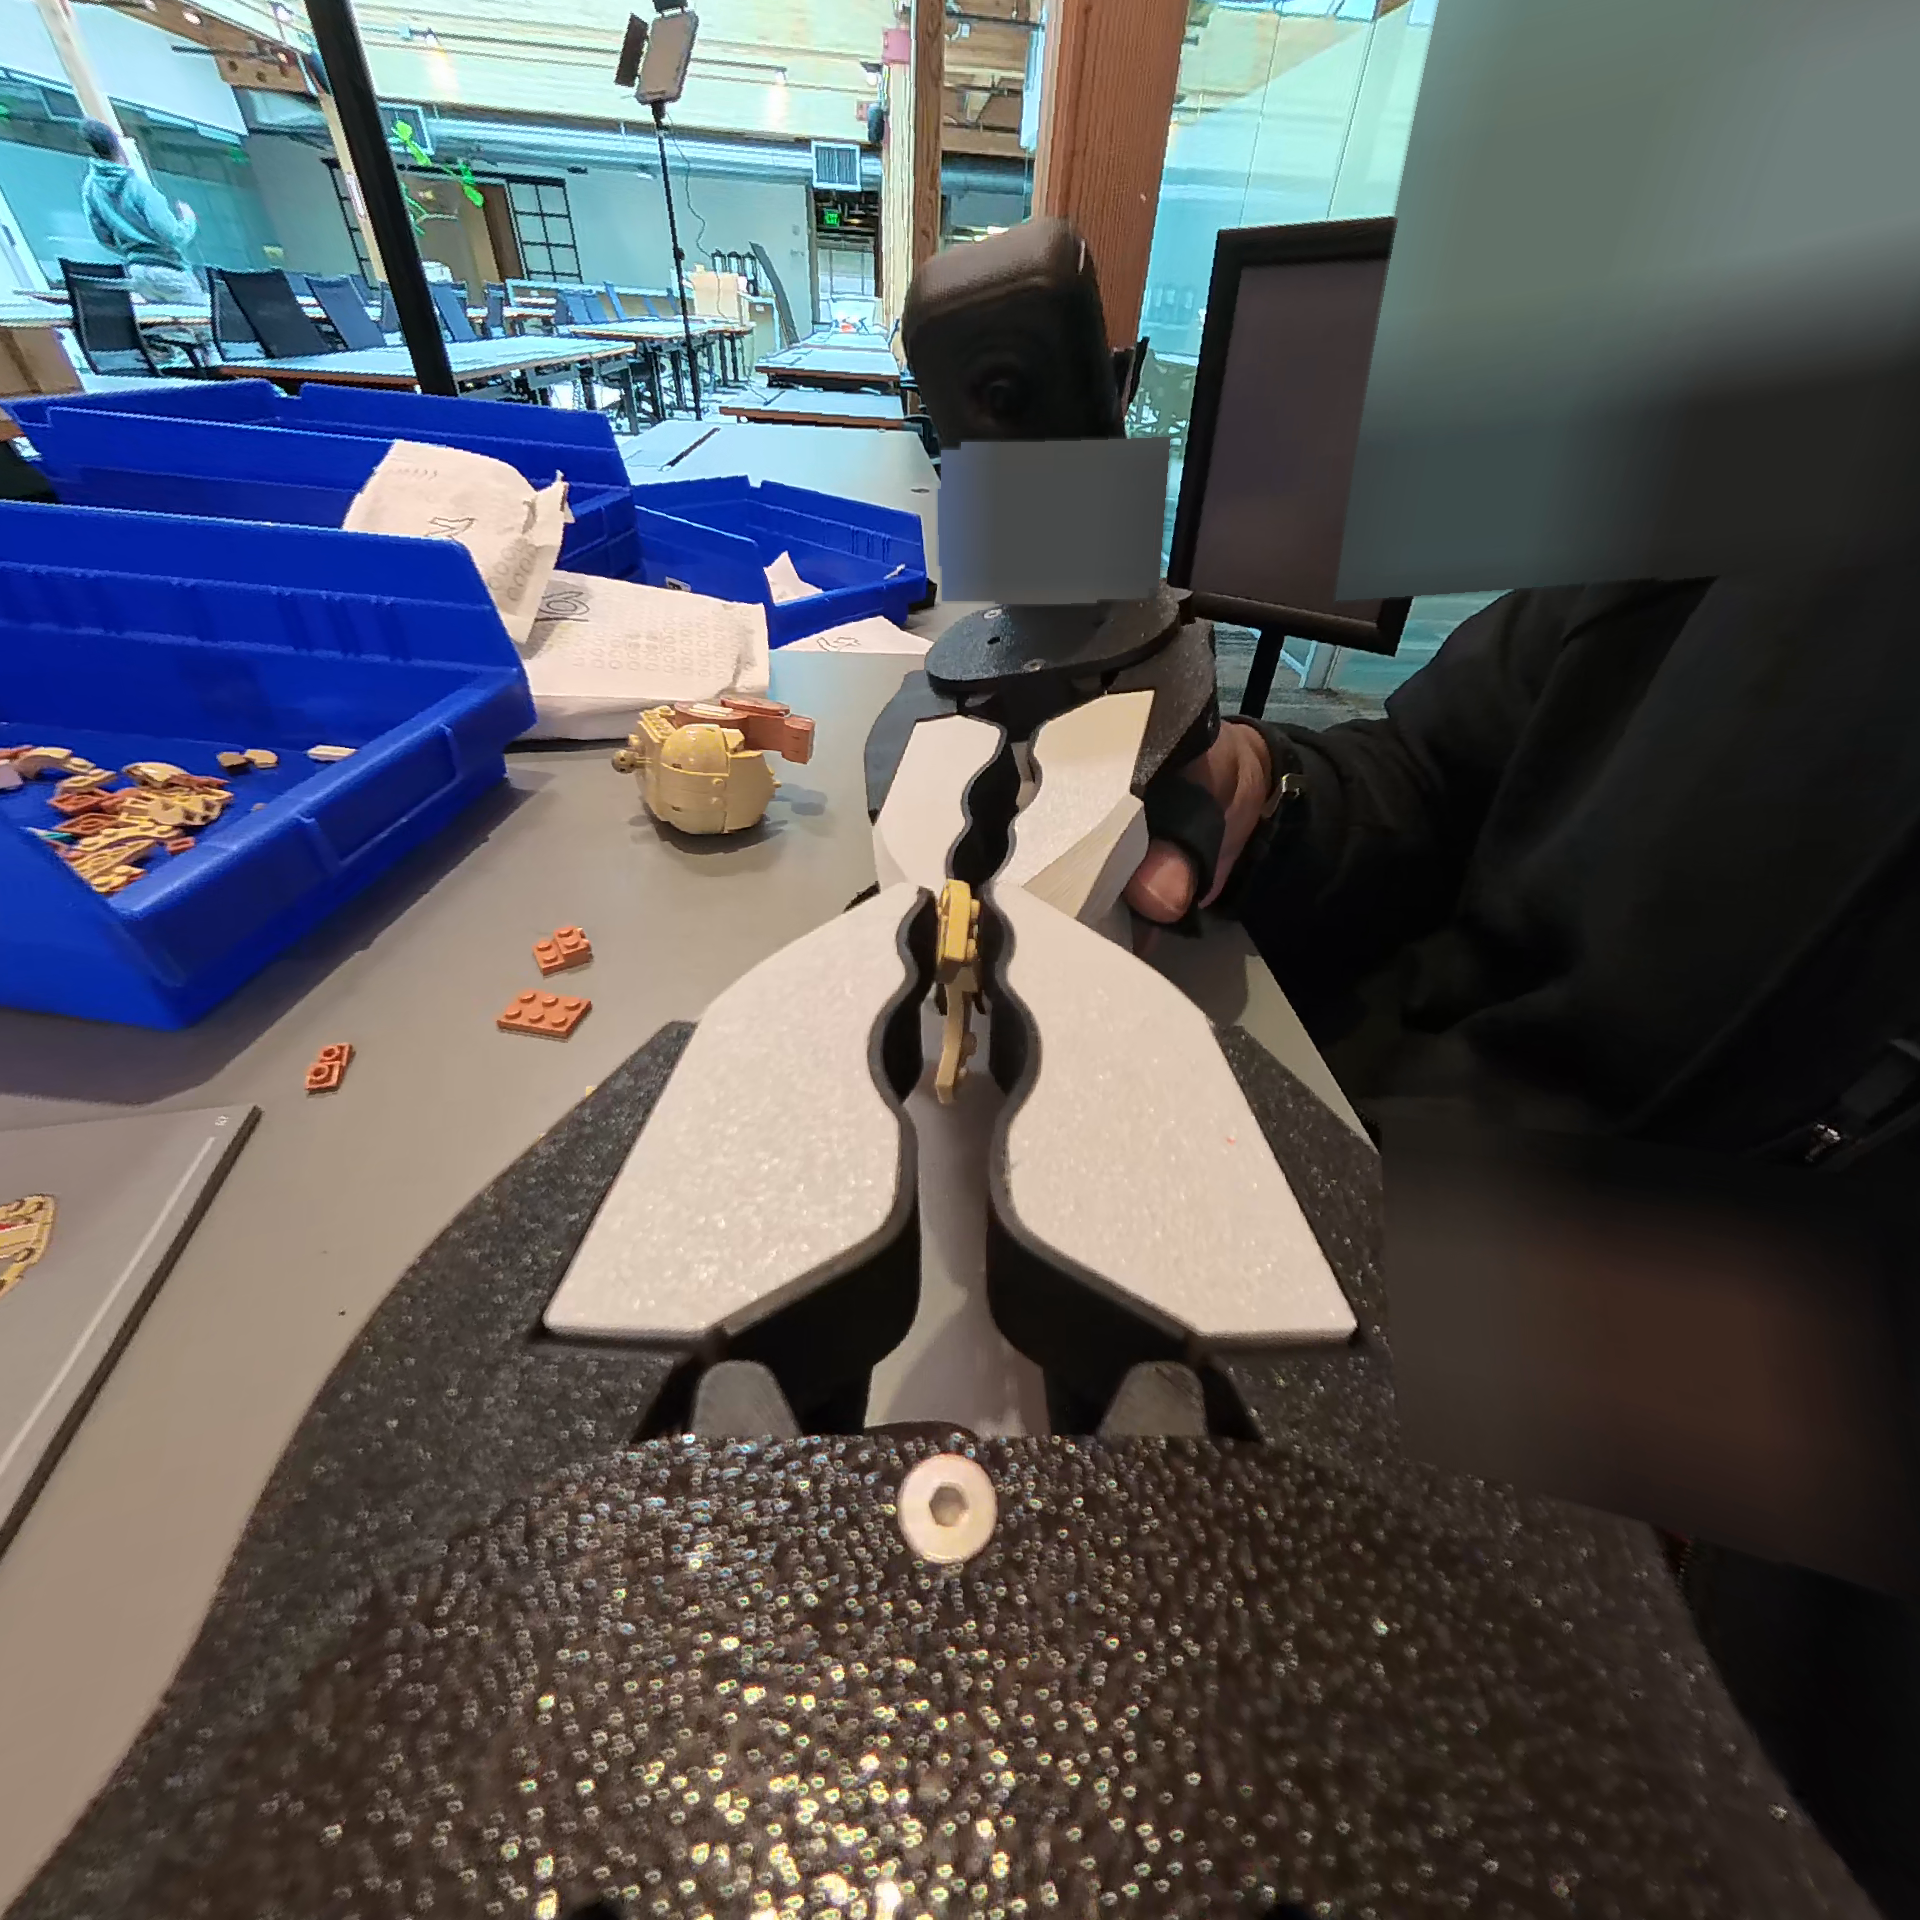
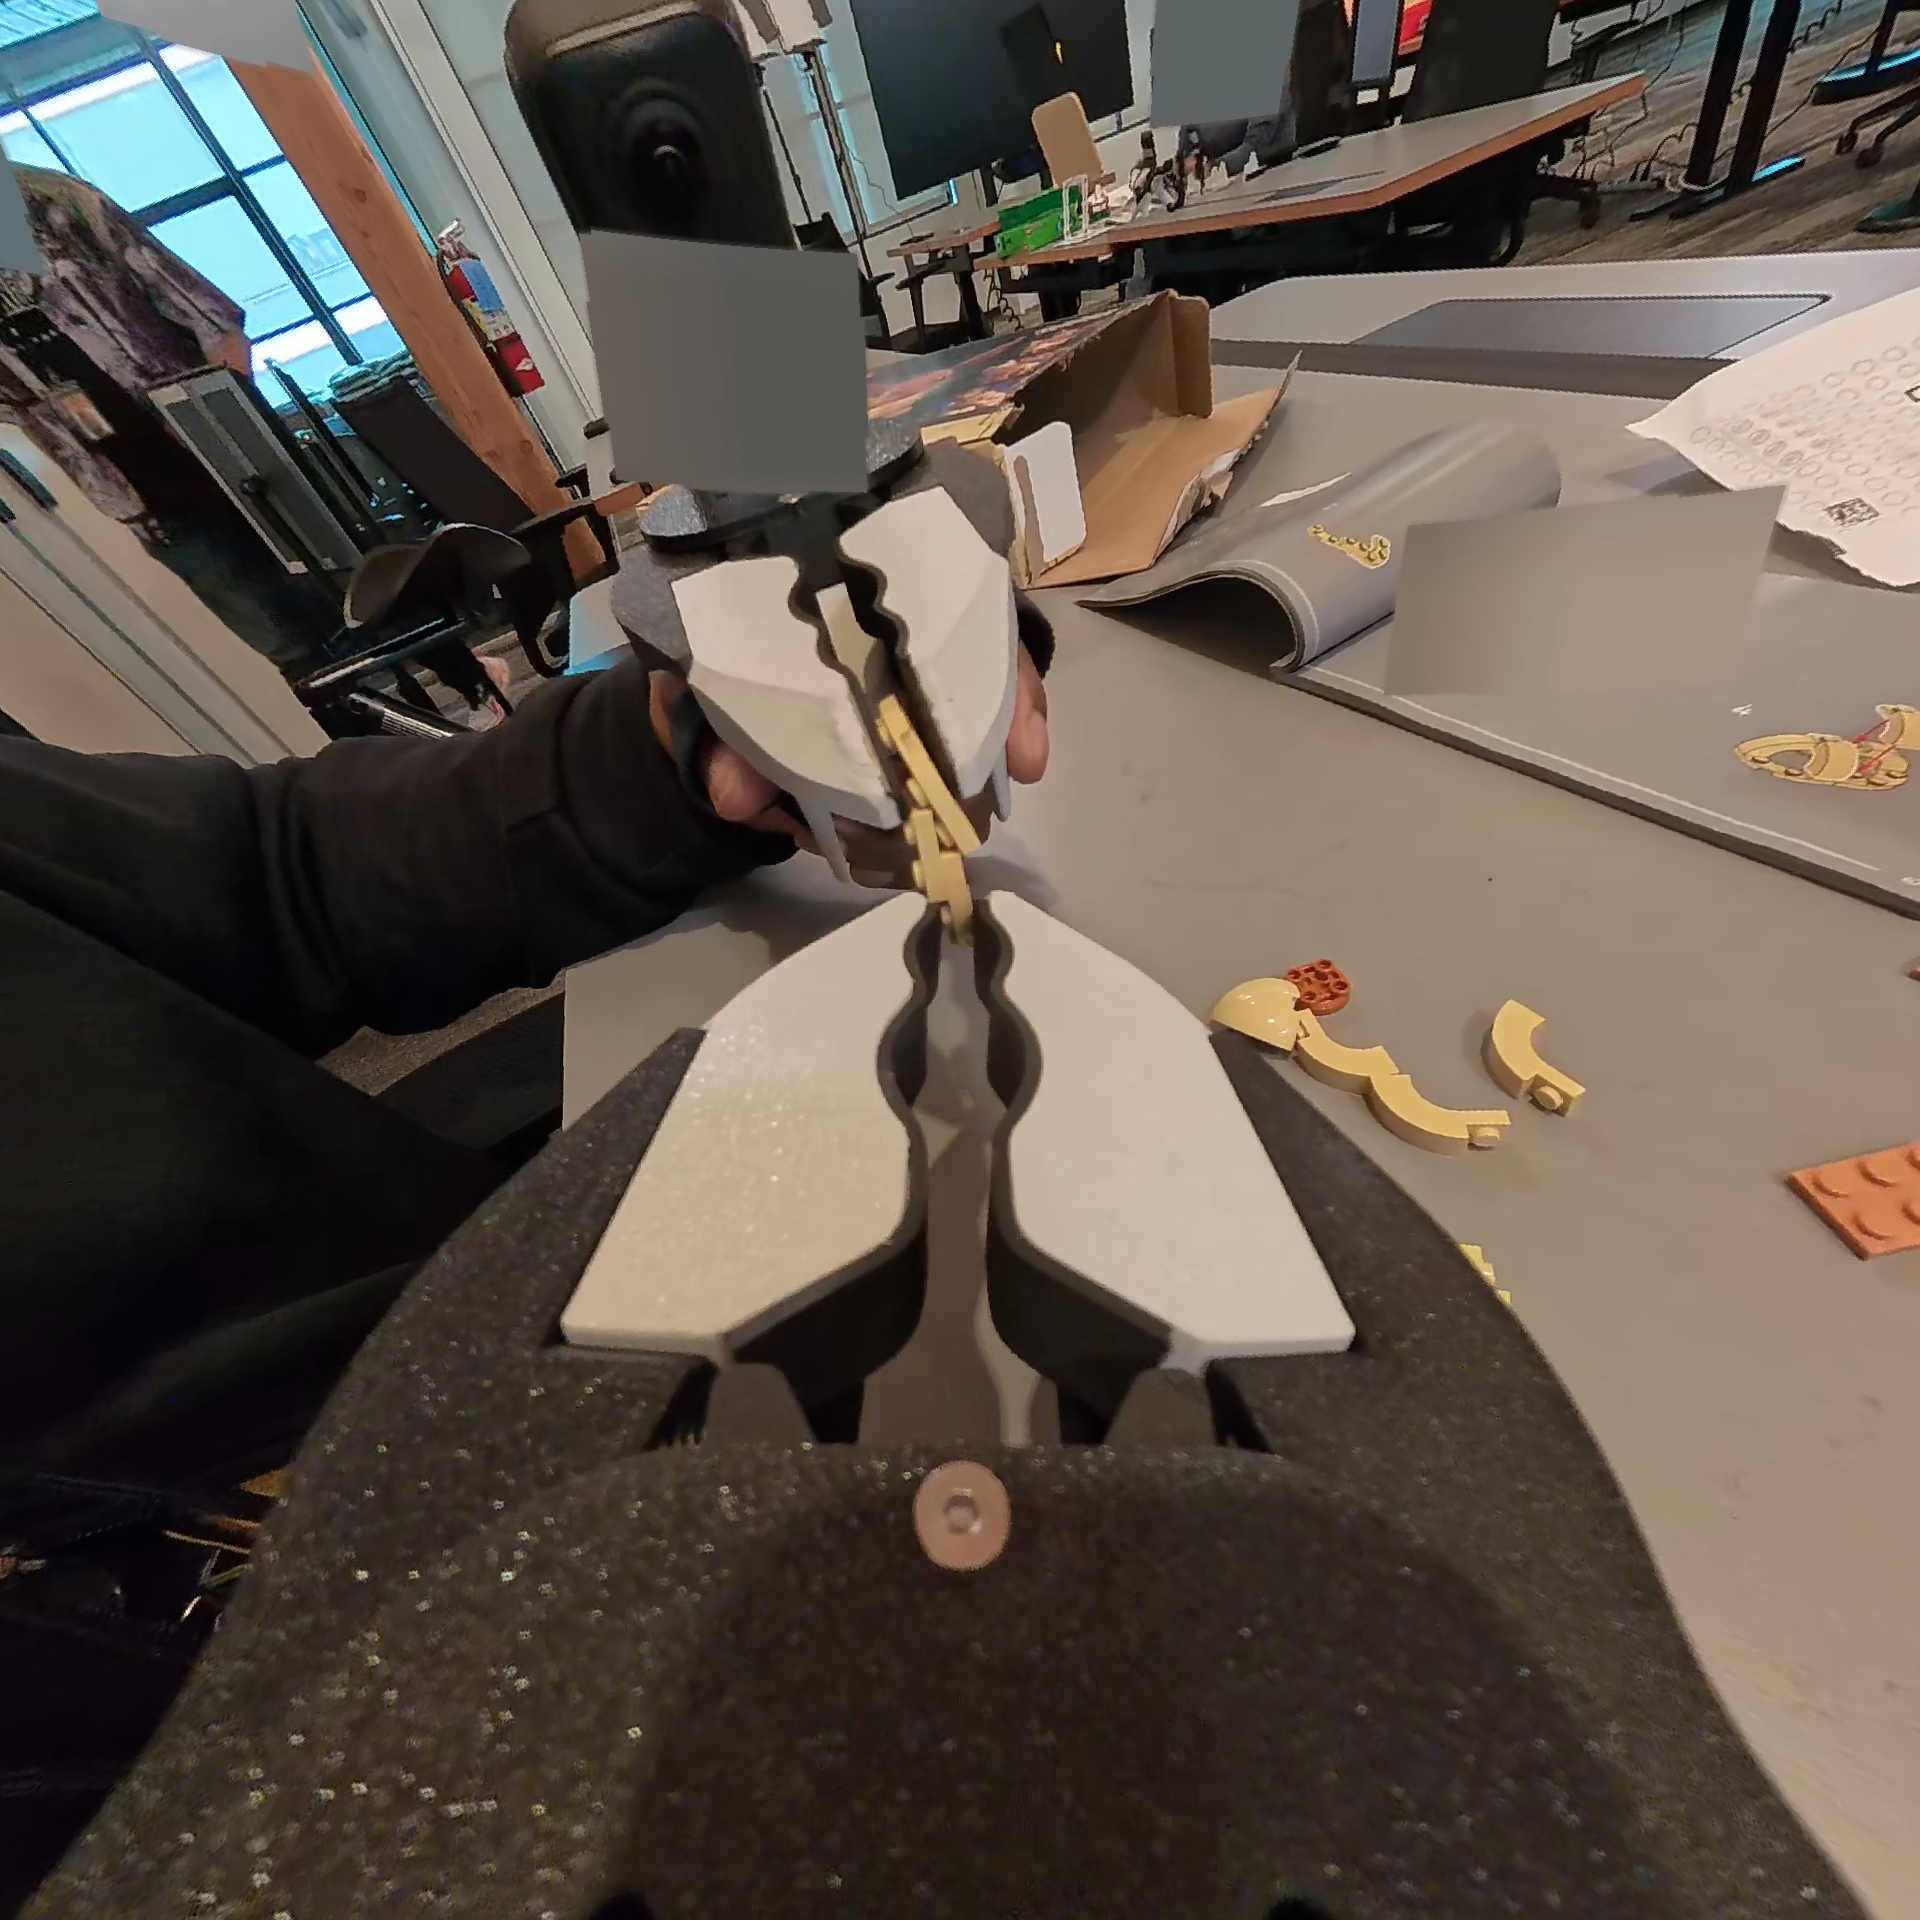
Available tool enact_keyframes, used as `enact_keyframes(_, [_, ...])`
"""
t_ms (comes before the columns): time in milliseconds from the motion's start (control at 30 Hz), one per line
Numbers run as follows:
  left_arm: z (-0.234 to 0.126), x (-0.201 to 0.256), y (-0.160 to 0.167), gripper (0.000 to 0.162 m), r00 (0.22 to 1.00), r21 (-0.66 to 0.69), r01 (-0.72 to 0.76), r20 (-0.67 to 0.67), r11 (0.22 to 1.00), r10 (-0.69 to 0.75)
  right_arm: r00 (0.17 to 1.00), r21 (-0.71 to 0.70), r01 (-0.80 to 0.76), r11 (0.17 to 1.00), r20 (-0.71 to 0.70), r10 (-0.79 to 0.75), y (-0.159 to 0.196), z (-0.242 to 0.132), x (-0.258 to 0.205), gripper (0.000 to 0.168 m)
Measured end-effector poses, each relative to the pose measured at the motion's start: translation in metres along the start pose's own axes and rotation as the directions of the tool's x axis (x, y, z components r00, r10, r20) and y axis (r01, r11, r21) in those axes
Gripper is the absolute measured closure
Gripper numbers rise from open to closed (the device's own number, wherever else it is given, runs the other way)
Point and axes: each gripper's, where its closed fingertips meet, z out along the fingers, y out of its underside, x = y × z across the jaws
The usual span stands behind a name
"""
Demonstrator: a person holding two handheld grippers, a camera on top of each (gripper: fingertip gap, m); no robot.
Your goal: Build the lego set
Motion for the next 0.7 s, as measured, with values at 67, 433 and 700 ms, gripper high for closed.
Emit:
enact_keyframes(67, [-0.0002, -0.0005, 0.0007, 0.155, 1.0, -0.004, 0.003, 0.001, 1.0, -0.003, 1.0, -0.003, 0.003, 1.0, -0.001, -0.003, 0.0004, 0.0003, -0.0002, 0.163])
enact_keyframes(433, [-0.0042, 0.0056, 0.0046, 0.152, 0.998, -0.071, -0.05, -0.029, 0.996, 0.048, 1.0, -0.021, 0.028, 0.999, 0.006, -0.028, 0.003, 0.002, -0.0034, 0.163])
enact_keyframes(700, [-0.0066, 0.0077, 0.0092, 0.154, 0.988, -0.152, -0.153, -0.029, 0.976, 0.151, 0.997, -0.05, 0.079, 0.996, 0.003, -0.079, 0.0068, 0.0041, -0.0059, 0.163])
